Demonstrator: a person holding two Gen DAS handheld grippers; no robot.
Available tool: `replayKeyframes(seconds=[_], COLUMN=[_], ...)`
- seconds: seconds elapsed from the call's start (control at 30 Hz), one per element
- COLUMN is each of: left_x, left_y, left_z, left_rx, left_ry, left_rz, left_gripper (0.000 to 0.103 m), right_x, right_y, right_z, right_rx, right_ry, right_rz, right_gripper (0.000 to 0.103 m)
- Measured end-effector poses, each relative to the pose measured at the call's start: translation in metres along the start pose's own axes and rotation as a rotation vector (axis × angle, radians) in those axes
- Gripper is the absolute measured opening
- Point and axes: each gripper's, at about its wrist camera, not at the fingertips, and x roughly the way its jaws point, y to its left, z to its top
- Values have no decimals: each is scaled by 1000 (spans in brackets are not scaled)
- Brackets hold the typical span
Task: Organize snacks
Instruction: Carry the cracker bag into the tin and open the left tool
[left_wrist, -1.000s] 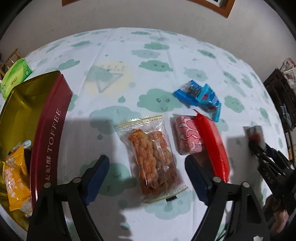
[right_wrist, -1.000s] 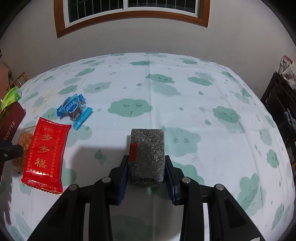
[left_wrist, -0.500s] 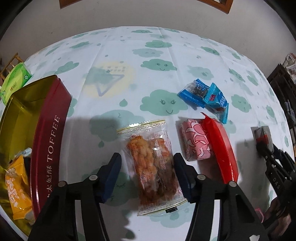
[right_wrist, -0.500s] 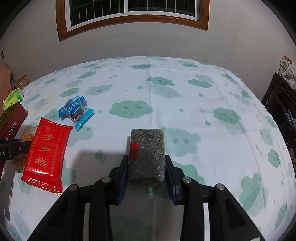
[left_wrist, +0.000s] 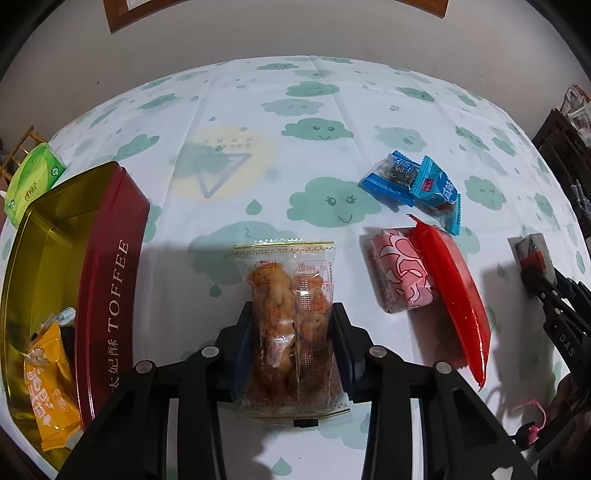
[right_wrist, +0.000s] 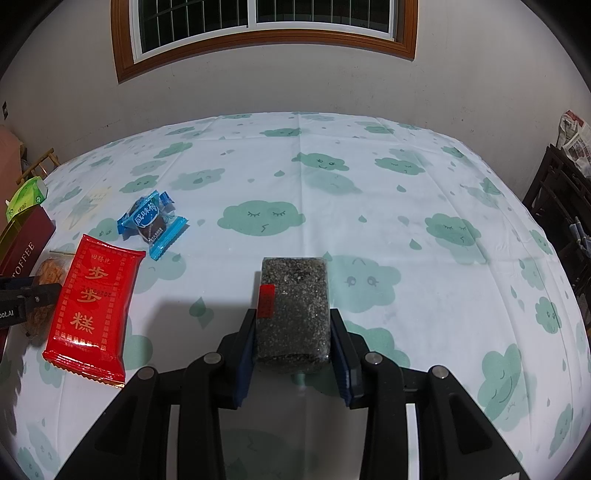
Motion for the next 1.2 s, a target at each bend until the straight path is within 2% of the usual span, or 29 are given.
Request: replayKeyframes(seconds=[0.27,0.63,0.77,0.93,1.2], left_x=[-9,-60,-80,-96,-90], left_y=[-2,12,36,85,167], left_z=[-6,-4,-2,1,3], left_rx=[19,20,9,-27,-86], left_ry=[-12,-86,-121,-148,-110], left_rz=[5,-14,11,79,179], left_gripper=[35,35,35,35,35], right_x=[0,0,0,0,0], right_y=[0,0,0,0,0], right_z=[0,0,0,0,0], right_rx=[0,0,0,0,0], right_ry=[0,0,0,0,1], right_rz=[0,-1,-1,-1,-2], right_gripper=[37,37,37,37,37])
